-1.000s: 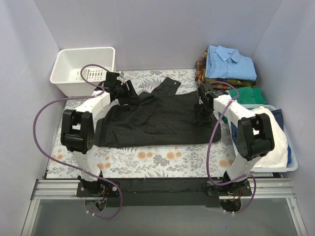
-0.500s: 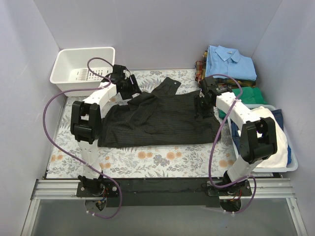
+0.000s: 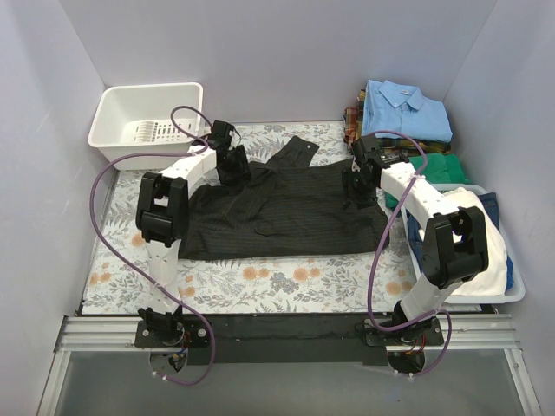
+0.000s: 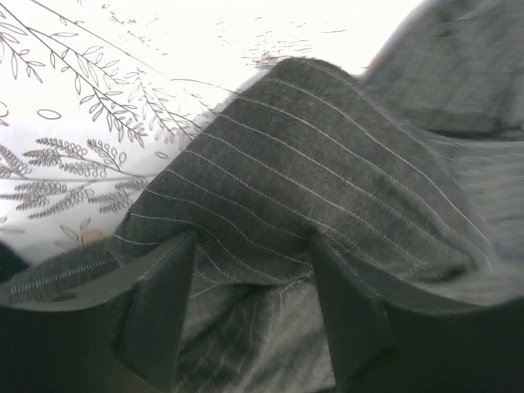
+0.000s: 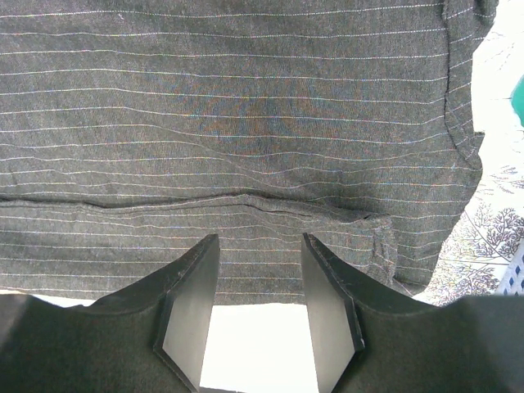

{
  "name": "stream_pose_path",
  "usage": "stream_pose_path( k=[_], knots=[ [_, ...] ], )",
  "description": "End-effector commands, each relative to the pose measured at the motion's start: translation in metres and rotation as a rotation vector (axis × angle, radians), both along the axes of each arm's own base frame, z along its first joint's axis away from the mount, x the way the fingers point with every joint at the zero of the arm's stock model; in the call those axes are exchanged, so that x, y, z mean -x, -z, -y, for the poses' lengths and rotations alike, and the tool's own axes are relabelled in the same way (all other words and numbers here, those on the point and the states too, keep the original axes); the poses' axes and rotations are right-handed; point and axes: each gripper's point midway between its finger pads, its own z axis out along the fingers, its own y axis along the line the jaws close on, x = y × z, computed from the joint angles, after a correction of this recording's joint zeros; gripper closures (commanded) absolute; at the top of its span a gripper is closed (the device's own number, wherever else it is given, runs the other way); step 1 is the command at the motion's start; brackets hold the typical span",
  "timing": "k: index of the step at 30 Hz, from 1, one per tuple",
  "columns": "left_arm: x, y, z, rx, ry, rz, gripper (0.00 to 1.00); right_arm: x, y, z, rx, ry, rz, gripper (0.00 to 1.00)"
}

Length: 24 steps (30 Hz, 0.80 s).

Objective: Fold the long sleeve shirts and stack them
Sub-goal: Fold the shirt

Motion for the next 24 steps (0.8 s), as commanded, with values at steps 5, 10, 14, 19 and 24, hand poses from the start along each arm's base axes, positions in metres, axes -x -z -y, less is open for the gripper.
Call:
stream_pose_path(
  k=[5, 10, 14, 19, 24],
  knots=[
    [-0.005, 0.017, -0.006, -0.101, 0.025, -0.028, 0.76, -0.008, -0.021, -0.002, -0.009, 0.0, 0.059, 0.48],
    [-0.01, -0.003, -0.006, -0.103, 0.027, 0.009, 1.0, -0.006, -0.019, -0.001, -0.01, 0.006, 0.054, 0.48],
    [-0.008, -0.035, -0.001, -0.097, 0.036, 0.069, 1.0, -0.005, -0.018, -0.002, -0.015, 0.005, 0.049, 0.48],
    [-0.005, -0.108, 0.007, -0.058, 0.055, 0.219, 1.0, -0.005, -0.02, -0.002, -0.015, 0.007, 0.052, 0.48],
    [0.012, -0.165, 0.027, 0.018, 0.151, 0.361, 1.0, -0.009, -0.028, -0.003, -0.023, 0.008, 0.077, 0.48]
  ],
)
